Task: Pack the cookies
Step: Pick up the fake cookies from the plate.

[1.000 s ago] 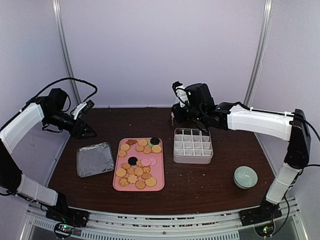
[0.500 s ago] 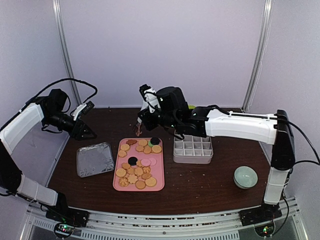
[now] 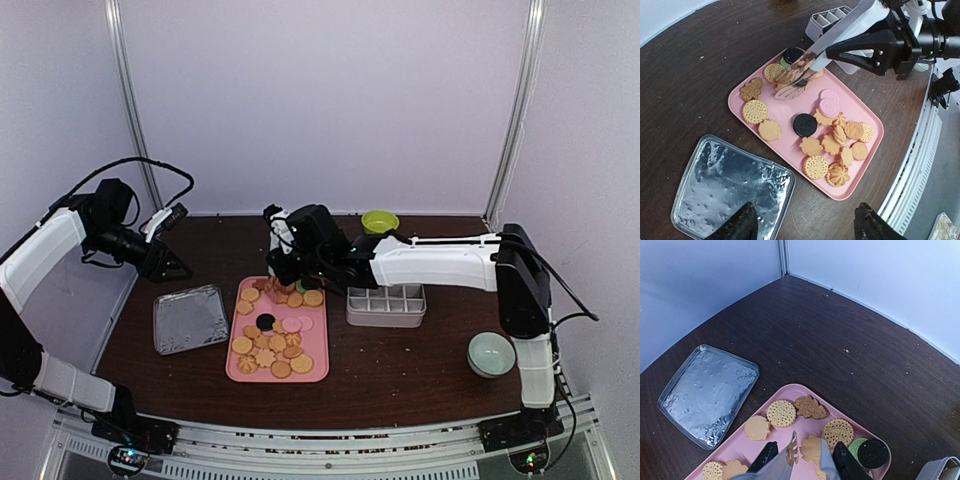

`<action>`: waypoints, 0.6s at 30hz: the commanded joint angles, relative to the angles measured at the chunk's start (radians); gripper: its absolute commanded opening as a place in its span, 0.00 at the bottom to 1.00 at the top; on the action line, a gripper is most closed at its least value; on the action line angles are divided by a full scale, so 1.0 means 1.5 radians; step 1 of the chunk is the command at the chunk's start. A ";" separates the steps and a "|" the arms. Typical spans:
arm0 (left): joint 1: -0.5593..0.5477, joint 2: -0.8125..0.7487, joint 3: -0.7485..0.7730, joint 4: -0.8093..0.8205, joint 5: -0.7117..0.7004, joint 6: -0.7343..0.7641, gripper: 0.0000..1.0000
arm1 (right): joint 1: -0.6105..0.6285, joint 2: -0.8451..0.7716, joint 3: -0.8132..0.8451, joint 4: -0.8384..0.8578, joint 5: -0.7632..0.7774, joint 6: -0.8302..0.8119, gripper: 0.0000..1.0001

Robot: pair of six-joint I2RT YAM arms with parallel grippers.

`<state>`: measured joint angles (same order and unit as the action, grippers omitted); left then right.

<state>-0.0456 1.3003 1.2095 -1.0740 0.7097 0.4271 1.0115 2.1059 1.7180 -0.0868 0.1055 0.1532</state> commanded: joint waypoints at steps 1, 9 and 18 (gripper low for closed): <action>0.006 -0.012 -0.003 -0.001 0.009 0.013 0.68 | 0.003 0.009 0.030 0.015 -0.002 0.012 0.37; 0.006 -0.011 0.000 -0.004 0.009 0.014 0.68 | 0.005 0.015 0.014 0.021 -0.001 0.014 0.38; 0.006 -0.008 0.002 -0.003 0.009 0.013 0.68 | 0.012 0.002 -0.016 0.010 0.051 -0.027 0.37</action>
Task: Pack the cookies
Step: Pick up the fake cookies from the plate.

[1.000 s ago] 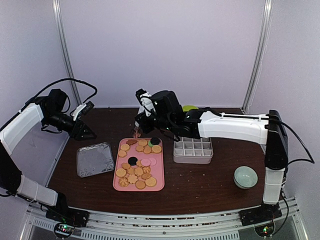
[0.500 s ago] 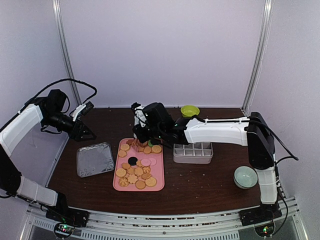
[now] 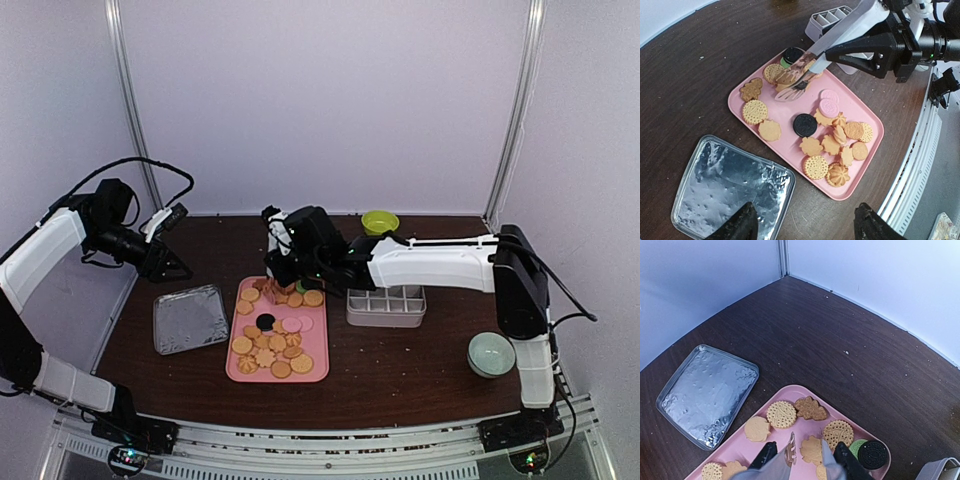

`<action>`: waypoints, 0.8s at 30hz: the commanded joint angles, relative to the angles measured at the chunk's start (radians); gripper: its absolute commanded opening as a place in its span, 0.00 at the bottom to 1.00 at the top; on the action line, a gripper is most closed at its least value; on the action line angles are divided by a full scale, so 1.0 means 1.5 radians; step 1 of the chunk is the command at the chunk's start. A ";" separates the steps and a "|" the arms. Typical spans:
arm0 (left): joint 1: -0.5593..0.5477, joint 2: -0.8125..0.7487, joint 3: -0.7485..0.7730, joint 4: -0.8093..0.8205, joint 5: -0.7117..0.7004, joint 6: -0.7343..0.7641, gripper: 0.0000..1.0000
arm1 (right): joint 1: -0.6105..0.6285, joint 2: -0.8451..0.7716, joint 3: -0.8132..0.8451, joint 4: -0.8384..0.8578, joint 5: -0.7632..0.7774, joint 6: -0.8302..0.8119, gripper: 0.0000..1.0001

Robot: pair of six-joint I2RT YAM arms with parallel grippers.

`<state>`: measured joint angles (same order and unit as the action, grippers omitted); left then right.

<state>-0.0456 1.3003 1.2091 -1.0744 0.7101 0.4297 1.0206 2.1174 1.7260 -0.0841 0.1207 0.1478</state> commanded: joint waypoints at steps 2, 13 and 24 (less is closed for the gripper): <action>0.006 -0.005 0.004 -0.004 0.011 0.009 0.68 | 0.006 -0.011 -0.029 0.009 0.048 -0.027 0.37; 0.006 -0.001 0.009 -0.004 0.014 0.003 0.68 | 0.017 -0.028 -0.063 0.014 0.071 -0.034 0.34; 0.006 0.002 0.011 -0.004 0.018 0.001 0.68 | 0.022 -0.081 -0.136 0.049 0.116 -0.036 0.35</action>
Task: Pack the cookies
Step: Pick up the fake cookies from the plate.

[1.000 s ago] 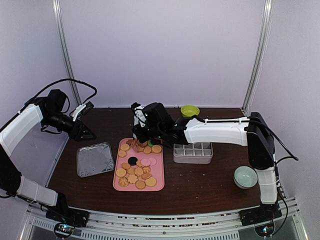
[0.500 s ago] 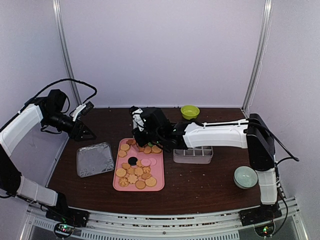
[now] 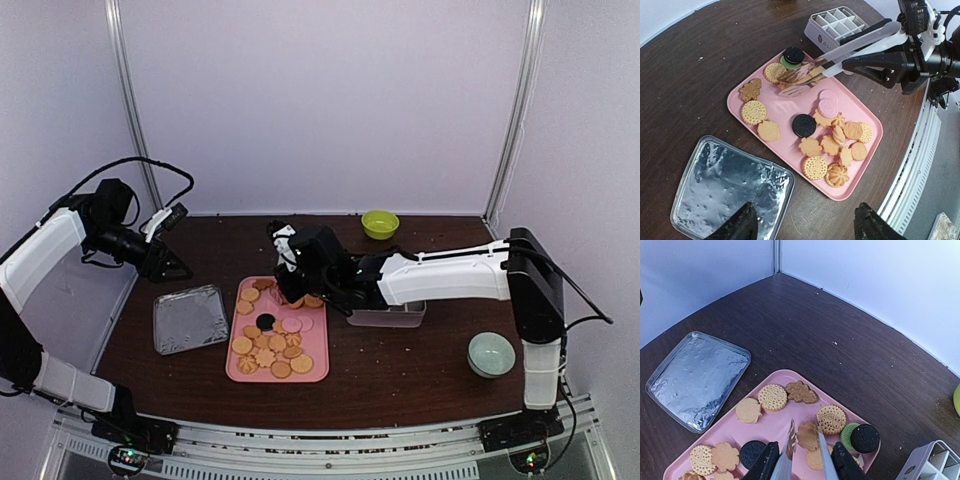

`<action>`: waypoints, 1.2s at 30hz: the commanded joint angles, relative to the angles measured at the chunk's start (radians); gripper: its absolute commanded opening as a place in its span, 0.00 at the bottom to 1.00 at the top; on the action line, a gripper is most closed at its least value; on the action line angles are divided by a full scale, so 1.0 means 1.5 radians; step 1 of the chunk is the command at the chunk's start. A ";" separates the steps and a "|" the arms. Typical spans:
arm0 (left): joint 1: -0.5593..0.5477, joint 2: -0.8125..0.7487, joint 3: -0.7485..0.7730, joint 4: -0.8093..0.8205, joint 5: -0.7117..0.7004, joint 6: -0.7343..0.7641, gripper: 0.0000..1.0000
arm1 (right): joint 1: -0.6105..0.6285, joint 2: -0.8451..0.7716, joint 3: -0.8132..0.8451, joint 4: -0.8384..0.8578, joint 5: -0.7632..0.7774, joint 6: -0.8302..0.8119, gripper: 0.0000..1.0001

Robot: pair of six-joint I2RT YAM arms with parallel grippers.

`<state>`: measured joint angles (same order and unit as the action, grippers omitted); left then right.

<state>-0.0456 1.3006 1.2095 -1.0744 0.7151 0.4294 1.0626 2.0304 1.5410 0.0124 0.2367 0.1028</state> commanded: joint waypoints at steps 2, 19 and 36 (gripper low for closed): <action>0.006 0.003 0.012 -0.002 0.019 -0.001 0.68 | -0.006 -0.023 -0.001 -0.016 0.025 -0.002 0.35; 0.007 -0.004 0.015 0.003 0.022 -0.006 0.68 | -0.021 -0.028 0.077 -0.034 -0.057 0.026 0.18; 0.007 -0.001 0.019 -0.004 0.024 0.000 0.68 | -0.082 -0.178 0.004 -0.025 -0.084 0.049 0.11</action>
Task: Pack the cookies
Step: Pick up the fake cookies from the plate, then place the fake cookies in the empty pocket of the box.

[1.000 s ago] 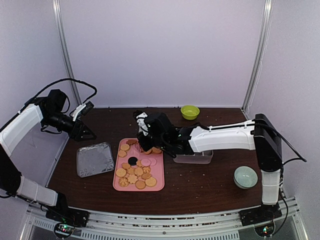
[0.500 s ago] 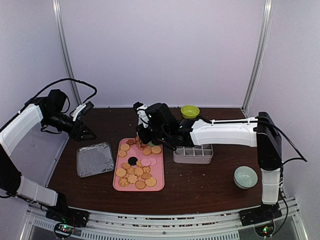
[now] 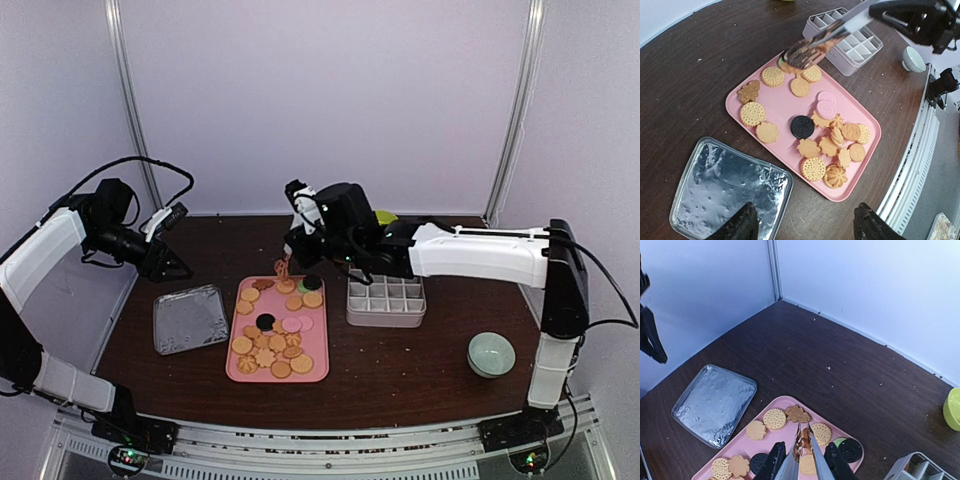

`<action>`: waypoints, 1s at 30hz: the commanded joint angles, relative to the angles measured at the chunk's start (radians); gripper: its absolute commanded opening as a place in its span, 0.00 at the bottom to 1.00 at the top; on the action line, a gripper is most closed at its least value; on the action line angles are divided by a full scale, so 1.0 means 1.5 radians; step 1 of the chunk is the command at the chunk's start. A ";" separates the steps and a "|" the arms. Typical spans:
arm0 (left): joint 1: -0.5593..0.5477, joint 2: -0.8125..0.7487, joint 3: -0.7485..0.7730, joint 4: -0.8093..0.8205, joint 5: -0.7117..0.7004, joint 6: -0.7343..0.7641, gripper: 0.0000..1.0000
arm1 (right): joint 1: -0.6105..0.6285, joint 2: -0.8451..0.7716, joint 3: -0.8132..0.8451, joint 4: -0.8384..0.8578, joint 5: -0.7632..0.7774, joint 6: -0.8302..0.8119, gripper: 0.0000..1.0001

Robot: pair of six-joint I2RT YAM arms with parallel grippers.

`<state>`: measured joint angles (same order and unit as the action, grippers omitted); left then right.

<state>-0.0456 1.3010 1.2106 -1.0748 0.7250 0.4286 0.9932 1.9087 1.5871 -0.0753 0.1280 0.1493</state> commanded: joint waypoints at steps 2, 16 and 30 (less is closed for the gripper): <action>0.006 -0.001 0.018 -0.004 0.018 0.001 0.68 | -0.053 -0.135 -0.054 0.033 -0.012 0.019 0.11; 0.006 0.004 0.021 -0.008 0.031 0.001 0.68 | -0.189 -0.310 -0.264 0.027 0.003 0.013 0.10; 0.006 0.007 0.024 -0.028 0.026 0.021 0.67 | -0.238 -0.253 -0.259 0.036 -0.023 0.009 0.07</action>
<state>-0.0456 1.3071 1.2232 -1.1030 0.7467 0.4374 0.6525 1.5040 1.1702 -0.0666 0.1085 0.1619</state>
